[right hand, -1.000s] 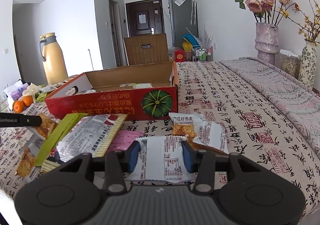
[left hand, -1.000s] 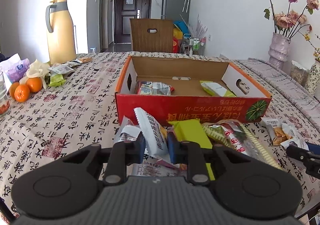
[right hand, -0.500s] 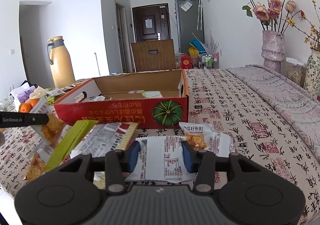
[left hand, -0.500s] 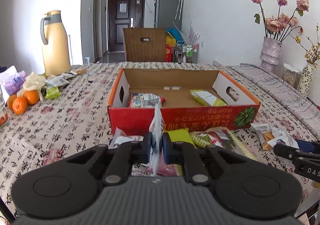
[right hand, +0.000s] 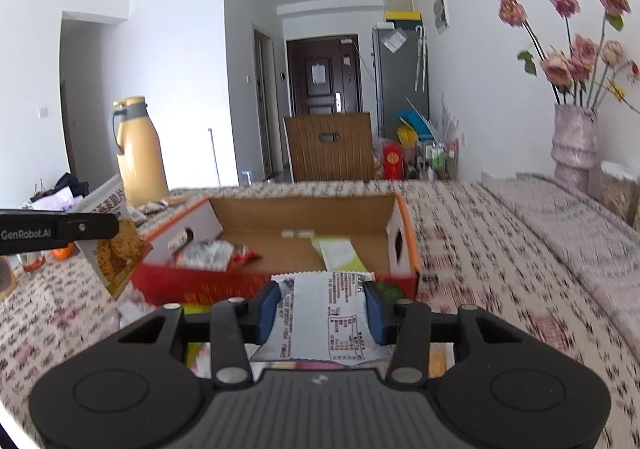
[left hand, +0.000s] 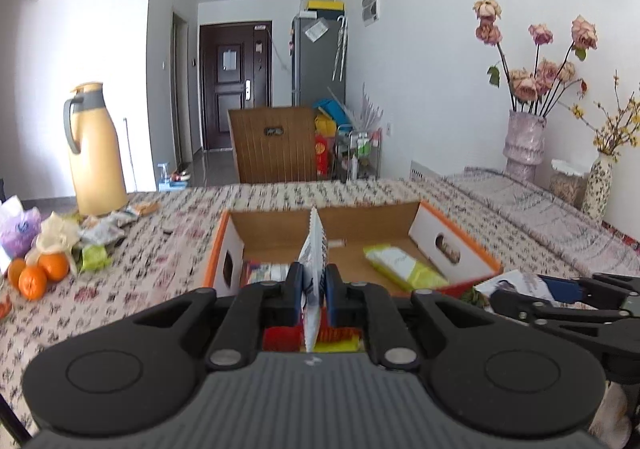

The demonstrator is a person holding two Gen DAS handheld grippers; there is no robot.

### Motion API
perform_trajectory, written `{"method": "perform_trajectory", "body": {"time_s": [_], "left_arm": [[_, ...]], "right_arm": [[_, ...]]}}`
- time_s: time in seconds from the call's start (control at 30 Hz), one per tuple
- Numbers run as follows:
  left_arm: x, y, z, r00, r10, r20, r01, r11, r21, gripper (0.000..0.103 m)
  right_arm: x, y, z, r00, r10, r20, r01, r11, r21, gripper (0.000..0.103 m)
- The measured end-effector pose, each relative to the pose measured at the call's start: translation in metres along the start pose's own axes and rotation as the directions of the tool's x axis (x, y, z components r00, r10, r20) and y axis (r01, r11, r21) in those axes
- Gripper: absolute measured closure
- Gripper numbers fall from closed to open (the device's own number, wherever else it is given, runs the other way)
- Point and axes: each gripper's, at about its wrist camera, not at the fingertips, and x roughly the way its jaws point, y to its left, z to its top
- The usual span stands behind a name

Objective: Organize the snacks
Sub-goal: 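Lift both packets over the box and open both grippers to drop them in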

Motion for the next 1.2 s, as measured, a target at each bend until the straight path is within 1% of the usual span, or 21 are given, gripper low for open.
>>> {"method": "perform_trajectory", "body": {"time_s": [0.17, 0.27, 0.4, 0.53, 0.63, 0.77, 0.87, 1.0, 1.03, 1.1, 1.13, 1.17, 1.2], "left_arm": [[0.015, -0.002, 0.019, 1.000, -0.007, 0.029, 0.007, 1.000, 0.007, 0.091], [0.030, -0.003, 0.029, 1.000, -0.004, 0.030, 0.004, 1.000, 0.010, 0.091], [0.054, -0.001, 0.037, 1.000, 0.002, 0.024, -0.002, 1.000, -0.002, 0.091], [0.083, 0.006, 0.043, 1.000, 0.015, 0.001, -0.015, 1.000, -0.027, 0.091], [0.104, 0.011, 0.040, 0.999, 0.034, -0.027, -0.035, 0.999, -0.038, 0.091], [0.129, 0.018, 0.032, 0.996, 0.037, -0.078, -0.041, 0.998, -0.055, 0.091], [0.141, 0.022, 0.023, 0.992, 0.063, -0.111, -0.070, 0.996, -0.059, 0.091], [0.148, 0.027, 0.016, 0.990, 0.058, -0.127, -0.067, 0.996, -0.066, 0.091], [0.148, 0.028, 0.016, 0.990, 0.058, -0.129, -0.067, 0.995, -0.069, 0.089], [0.147, 0.028, 0.015, 0.990, 0.060, -0.126, -0.070, 0.994, -0.078, 0.074], [0.144, 0.029, 0.015, 0.991, 0.060, -0.119, -0.070, 0.994, -0.085, 0.053], [0.144, 0.030, 0.016, 0.992, 0.068, -0.109, -0.077, 0.993, -0.088, 0.031], [0.141, 0.029, 0.016, 0.992, 0.081, -0.097, -0.090, 0.992, -0.088, 0.021]], "right_arm": [[0.019, 0.002, 0.027, 0.999, 0.013, 0.050, -0.013, 1.000, -0.007, 0.059], [0.034, 0.004, 0.043, 0.997, 0.015, 0.073, -0.014, 1.000, -0.015, 0.059], [0.061, 0.004, 0.058, 0.998, 0.011, 0.069, -0.011, 1.000, -0.005, 0.059], [0.091, 0.003, 0.069, 0.999, 0.000, 0.049, 0.000, 1.000, 0.011, 0.059], [0.115, 0.004, 0.070, 1.000, -0.022, 0.016, 0.022, 1.000, -0.002, 0.059], [0.143, 0.002, 0.062, 0.998, -0.039, -0.039, 0.039, 0.999, -0.013, 0.059], [0.156, 0.000, 0.053, 0.997, -0.050, -0.058, 0.050, 0.999, -0.007, 0.059], [0.164, 0.001, 0.044, 0.996, -0.043, -0.074, 0.042, 0.999, -0.018, 0.058], [0.166, 0.001, 0.043, 0.996, -0.035, -0.082, 0.034, 0.999, -0.017, 0.056], [0.165, 0.000, 0.041, 0.996, -0.029, -0.085, 0.028, 0.999, -0.017, 0.056], [0.164, 0.000, 0.041, 0.996, -0.025, -0.085, 0.024, 1.000, -0.015, 0.046], [0.162, -0.001, 0.041, 0.997, -0.024, -0.079, 0.023, 1.000, -0.012, 0.029], [0.160, -0.001, 0.041, 0.997, -0.025, -0.071, 0.025, 1.000, -0.012, 0.021]]}}
